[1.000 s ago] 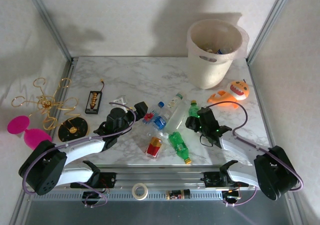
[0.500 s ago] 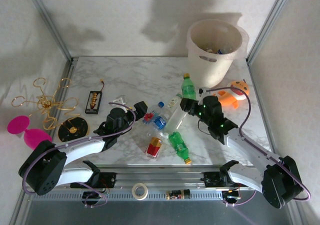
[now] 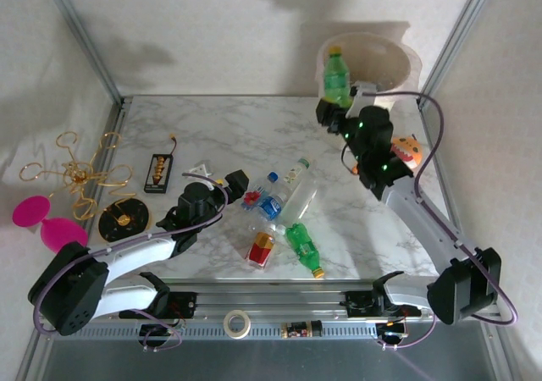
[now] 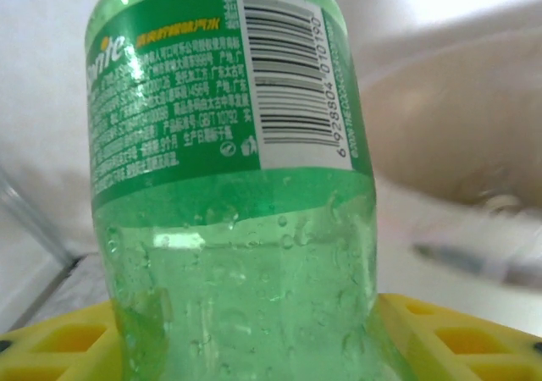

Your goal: Put the plastic bottles in the bin

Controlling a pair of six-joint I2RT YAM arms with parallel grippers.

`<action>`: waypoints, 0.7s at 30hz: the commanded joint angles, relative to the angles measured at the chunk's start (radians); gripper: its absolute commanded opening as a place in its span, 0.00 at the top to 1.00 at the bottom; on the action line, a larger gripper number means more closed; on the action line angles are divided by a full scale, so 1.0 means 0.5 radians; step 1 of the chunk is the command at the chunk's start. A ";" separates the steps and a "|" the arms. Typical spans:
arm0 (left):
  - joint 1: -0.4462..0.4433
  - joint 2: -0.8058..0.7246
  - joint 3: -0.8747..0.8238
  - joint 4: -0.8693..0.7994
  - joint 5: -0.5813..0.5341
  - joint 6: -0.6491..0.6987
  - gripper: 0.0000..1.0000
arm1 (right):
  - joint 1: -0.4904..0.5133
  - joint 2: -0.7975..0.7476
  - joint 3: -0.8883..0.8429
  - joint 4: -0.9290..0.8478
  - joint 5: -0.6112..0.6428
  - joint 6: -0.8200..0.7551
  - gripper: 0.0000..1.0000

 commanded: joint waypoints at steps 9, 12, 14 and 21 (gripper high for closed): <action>0.024 -0.109 -0.075 -0.014 -0.050 -0.014 0.01 | -0.458 0.606 0.806 -0.404 -0.119 -0.137 0.96; 0.024 -0.153 -0.098 -0.033 -0.071 -0.016 0.01 | -0.523 0.767 0.963 -0.475 -0.142 -0.133 0.96; 0.024 -0.186 -0.118 -0.043 -0.087 -0.015 0.00 | -0.553 0.869 1.059 -0.528 -0.146 -0.129 0.96; 0.030 -0.318 -0.174 -0.112 -0.140 -0.009 0.00 | -0.602 1.167 1.371 -0.698 -0.178 -0.101 0.83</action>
